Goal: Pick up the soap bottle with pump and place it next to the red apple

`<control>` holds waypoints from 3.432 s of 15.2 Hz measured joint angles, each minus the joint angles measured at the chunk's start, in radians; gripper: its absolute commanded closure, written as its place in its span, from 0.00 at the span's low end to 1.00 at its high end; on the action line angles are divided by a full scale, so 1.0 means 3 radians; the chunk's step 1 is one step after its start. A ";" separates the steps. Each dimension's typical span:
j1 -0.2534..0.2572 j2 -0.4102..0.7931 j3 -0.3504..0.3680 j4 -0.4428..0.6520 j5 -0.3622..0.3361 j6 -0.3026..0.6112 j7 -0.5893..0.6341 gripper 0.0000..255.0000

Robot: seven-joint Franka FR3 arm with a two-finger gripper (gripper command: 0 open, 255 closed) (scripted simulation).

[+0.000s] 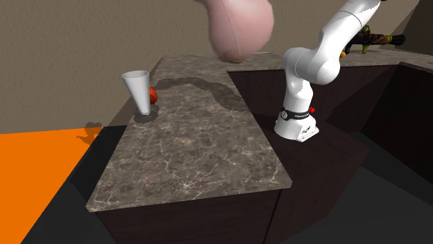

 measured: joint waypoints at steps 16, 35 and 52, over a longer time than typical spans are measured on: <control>-0.0157 -0.0044 -0.1053 -0.0610 -0.0260 0.0573 -0.1091 1.00; -0.0233 0.1025 -0.2479 -0.0231 -0.0178 0.1286 -0.2607 1.00; -0.0665 0.3177 -0.3449 0.1374 0.1550 0.1077 -0.4429 1.00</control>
